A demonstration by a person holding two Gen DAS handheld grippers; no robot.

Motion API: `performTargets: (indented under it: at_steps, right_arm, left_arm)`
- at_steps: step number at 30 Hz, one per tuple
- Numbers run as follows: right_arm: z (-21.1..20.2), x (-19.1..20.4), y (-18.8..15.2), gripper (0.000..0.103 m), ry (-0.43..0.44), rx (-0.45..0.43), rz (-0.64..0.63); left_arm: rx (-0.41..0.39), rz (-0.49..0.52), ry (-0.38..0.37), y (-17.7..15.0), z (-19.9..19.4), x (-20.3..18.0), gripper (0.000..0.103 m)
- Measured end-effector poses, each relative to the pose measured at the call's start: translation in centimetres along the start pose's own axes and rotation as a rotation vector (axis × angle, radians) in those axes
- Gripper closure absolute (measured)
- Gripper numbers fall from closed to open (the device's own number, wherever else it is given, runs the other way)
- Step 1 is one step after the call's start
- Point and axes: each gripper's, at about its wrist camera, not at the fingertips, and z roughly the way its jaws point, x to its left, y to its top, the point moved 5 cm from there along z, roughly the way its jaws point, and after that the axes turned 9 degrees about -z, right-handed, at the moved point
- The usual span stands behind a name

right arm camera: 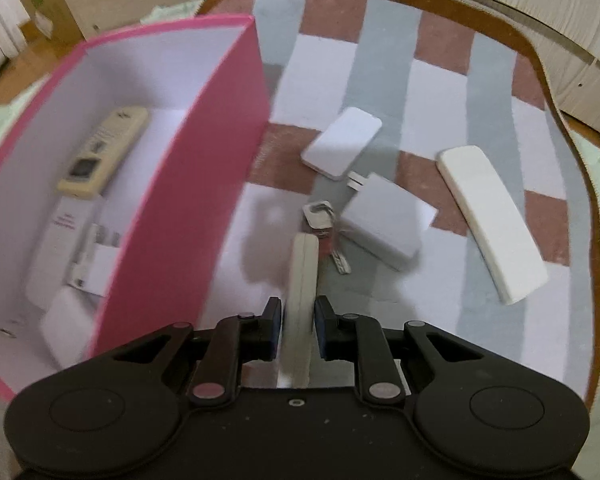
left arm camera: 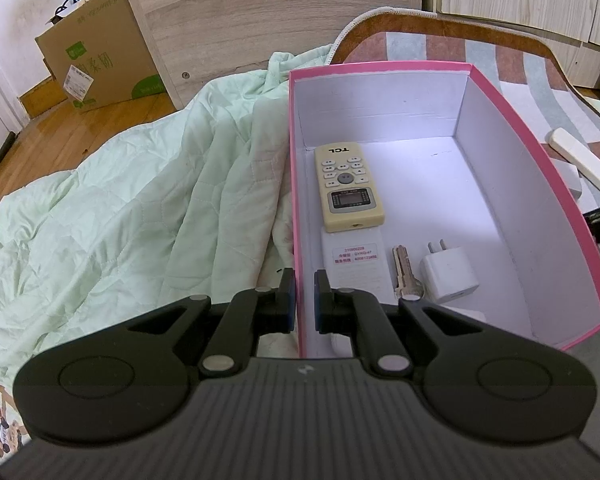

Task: Organize rigid objects
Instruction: 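Carry the white remote into the pink box and release it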

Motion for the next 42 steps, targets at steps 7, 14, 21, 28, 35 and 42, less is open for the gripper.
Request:
performTargets:
  at_steps: [7, 14, 21, 28, 35, 42]
  right_arm:
    - [0.3, 0.4, -0.5, 0.083, -0.003, -0.068, -0.007]
    - [-6.4, 1.6, 0.8, 0.083, -0.106, -0.286, -0.094]
    - [-12.6, 7.0, 3.8, 0.083, 0.012, -0.527, -0.281]
    - [-9.9, 13.2, 6.8, 0.083, 0.161, -0.475, -0.586]
    - [-3.7, 15.9, 7.1, 0.084, -0.033, -0.321, -1.054]
    - [-0.4, 17.4, 5.0, 0.085, -0.134, -0.249, -1.412]
  left_arm:
    - [0.0, -0.005, -0.003, 0.0, 0.0, 0.0, 0.097]
    - [0.0, -0.005, -0.003, -0.1, 0.0, 0.0, 0.097]
    - [0.0, -0.006, -0.004, -0.1, 0.0, 0.0, 0.097]
    - [0.0, -0.006, -0.007, -0.1, -0.1, 0.1, 0.097]
    - [0.009, -0.022, -0.028, -0.1, -0.3, 0.4, 0.097]
    - [0.01, -0.023, -0.034, -0.1, -0.3, 0.5, 0.097]
